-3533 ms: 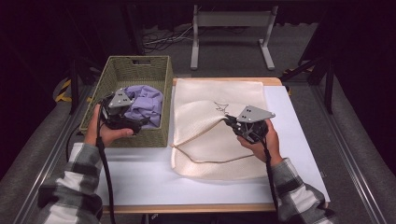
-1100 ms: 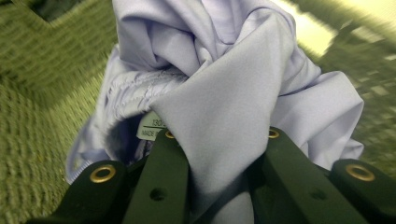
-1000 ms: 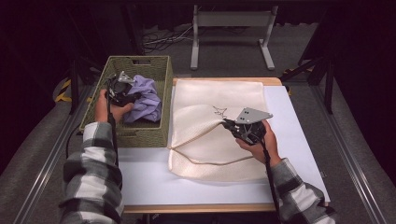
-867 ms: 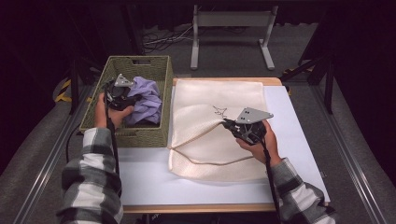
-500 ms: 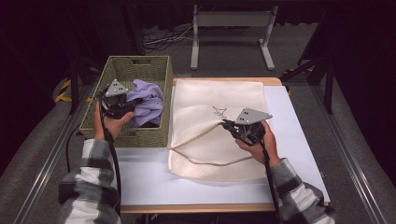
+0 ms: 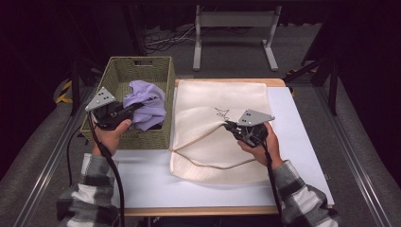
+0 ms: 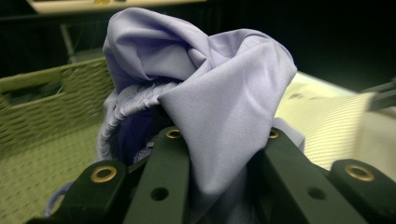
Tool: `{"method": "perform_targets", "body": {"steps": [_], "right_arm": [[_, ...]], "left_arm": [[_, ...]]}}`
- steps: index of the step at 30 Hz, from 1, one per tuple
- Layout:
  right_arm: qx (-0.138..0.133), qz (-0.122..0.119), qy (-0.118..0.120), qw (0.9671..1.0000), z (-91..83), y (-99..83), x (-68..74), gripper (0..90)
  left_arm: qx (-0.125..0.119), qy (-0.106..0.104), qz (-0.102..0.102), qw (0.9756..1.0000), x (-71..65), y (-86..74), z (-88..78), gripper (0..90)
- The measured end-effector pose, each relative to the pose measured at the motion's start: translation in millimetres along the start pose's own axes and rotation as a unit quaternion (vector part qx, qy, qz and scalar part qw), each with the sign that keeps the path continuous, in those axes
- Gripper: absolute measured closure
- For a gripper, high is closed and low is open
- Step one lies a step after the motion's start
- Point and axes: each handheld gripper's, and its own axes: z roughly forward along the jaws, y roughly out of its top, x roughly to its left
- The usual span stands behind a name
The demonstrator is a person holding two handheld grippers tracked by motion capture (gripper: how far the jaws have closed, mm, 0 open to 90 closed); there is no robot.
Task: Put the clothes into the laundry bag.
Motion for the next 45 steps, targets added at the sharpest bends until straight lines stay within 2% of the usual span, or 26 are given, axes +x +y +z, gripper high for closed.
{"method": "perform_targets", "body": {"steps": [1,2,8,10,11,12,16,20,21,23,27,32,33,40,45], "right_arm": [[0.0,0.0,0.0,1.0,0.0,0.0,0.0,87.0],[0.0,0.001,0.0,1.0,0.5,0.2,-0.1,87.0],[-0.002,0.001,-0.008,1.0,1.2,1.0,-1.2,87.0],[-0.001,0.001,-0.007,1.0,2.0,1.3,-1.5,87.1],[0.001,-0.001,-0.007,1.0,3.3,2.4,-1.9,87.1],[0.001,-0.001,-0.007,1.0,3.3,2.4,-1.9,87.1],[-0.002,0.004,-0.006,1.0,5.4,3.7,-3.4,87.1],[-0.002,0.004,-0.006,1.0,4.7,3.6,-3.3,87.1],[-0.002,0.005,-0.006,1.0,4.5,3.4,-3.3,87.1],[-0.001,0.005,-0.006,1.0,4.3,3.2,-3.5,87.1],[-0.001,0.005,-0.007,1.0,3.9,3.0,-3.5,87.1],[0.001,0.006,-0.009,0.9999,4.2,3.1,-2.7,87.1],[0.002,0.007,-0.009,0.9999,4.2,3.1,-2.4,87.2],[0.01,0.008,-0.012,0.9998,4.1,3.0,-0.2,87.1],[0.008,0.007,-0.013,0.9999,3.4,3.1,0.2,87.1]], "left_arm": [[0.0,0.0,0.0,1.0,0.0,0.0,0.0,82.9],[-0.005,-0.01,0.001,0.9999,-5.1,1.8,-2.1,82.9],[-0.033,-0.037,0.019,0.9986,-35.9,10.3,-10.8,82.9],[-0.037,-0.05,0.022,0.9978,-44.6,12.8,-13.1,83.0],[-0.036,-0.06,0.031,0.9971,-53.3,15.6,-13.7,83.0],[-0.036,-0.06,0.031,0.9971,-53.3,15.6,-13.7,83.0],[-0.035,-0.082,0.05,0.9948,-74.3,20.7,-14.9,83.0],[-0.039,-0.106,0.061,0.9918,-91.4,19.5,-14.4,83.0],[-0.041,-0.113,0.058,0.9911,-96.0,18.4,-14.3,83.0],[-0.037,-0.123,0.071,0.9892,-105.4,17.1,-14.0,83.0],[-0.029,-0.15,0.081,0.985,-123.9,12.8,-12.7,83.0],[-0.012,-0.194,0.083,0.9775,-142.8,7.5,-4.5,82.9],[-0.005,-0.204,0.089,0.975,-148.1,5.7,-0.6,82.9],[0.031,-0.247,0.096,0.9636,-168.4,-7.6,29.6,82.9],[0.059,-0.256,0.105,0.9591,-174.9,-16.8,49.4,82.9]]}}
